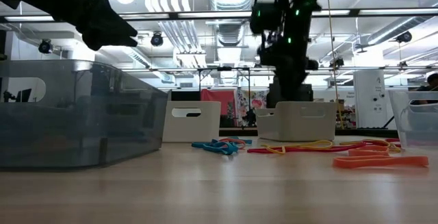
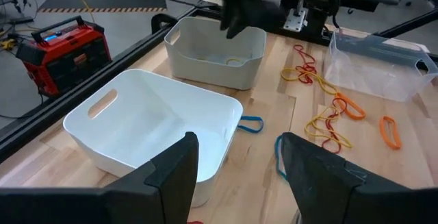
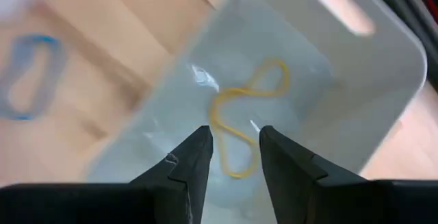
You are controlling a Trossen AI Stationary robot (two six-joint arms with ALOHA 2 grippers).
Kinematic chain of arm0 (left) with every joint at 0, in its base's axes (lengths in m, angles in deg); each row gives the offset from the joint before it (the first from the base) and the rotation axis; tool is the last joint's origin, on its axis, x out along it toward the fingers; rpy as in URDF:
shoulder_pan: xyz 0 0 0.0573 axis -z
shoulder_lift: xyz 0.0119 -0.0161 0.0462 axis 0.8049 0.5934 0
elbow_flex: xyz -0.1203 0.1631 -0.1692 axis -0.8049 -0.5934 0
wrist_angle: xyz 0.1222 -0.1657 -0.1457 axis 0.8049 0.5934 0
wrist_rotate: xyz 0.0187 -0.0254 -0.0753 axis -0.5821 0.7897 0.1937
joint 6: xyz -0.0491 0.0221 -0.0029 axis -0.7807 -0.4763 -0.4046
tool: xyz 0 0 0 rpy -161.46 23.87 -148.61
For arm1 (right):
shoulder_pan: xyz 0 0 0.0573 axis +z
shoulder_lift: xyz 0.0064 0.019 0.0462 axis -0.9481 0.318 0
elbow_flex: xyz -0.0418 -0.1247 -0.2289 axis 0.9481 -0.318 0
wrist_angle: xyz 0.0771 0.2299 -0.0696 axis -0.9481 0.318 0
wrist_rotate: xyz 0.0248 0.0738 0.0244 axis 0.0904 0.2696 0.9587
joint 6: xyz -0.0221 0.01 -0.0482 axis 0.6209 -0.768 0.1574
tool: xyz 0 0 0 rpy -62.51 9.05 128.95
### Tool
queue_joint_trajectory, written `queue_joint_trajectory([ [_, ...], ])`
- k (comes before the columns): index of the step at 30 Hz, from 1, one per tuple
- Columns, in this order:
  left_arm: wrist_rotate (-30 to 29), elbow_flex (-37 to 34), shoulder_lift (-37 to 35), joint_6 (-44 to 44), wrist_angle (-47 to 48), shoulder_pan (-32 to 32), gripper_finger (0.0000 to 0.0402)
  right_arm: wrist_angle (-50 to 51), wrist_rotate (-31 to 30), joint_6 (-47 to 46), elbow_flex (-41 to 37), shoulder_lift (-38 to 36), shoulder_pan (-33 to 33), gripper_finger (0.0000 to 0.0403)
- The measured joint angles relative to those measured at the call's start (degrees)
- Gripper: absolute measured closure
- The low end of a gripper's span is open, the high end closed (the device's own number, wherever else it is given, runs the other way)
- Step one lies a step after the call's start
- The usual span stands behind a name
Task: Sort rubber bands into baskets
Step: Put the orange rubber band into the black bin
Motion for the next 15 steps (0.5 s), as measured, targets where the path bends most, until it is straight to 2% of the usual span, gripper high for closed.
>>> queue_joint_trajectory([
  [5, 0.1, 0.0, 0.0, -2.8, 0.0, 0.1, 0.0208, -10.7, -2.4, 0.0, -2.6, -6.9, 8.2, 0.0281],
  [11, 1.7, 0.0, 0.0, -5.1, 0.0, 0.1, 0.0208, -28.4, -10.2, 3.3, -10.7, -14.7, 21.1, 0.0280],
  [15, 2.4, 0.0, 0.2, -5.2, 0.1, 0.1, 0.0208, -38.5, -11.6, 7.2, -16.6, -18.4, 27.7, 0.0280],
])
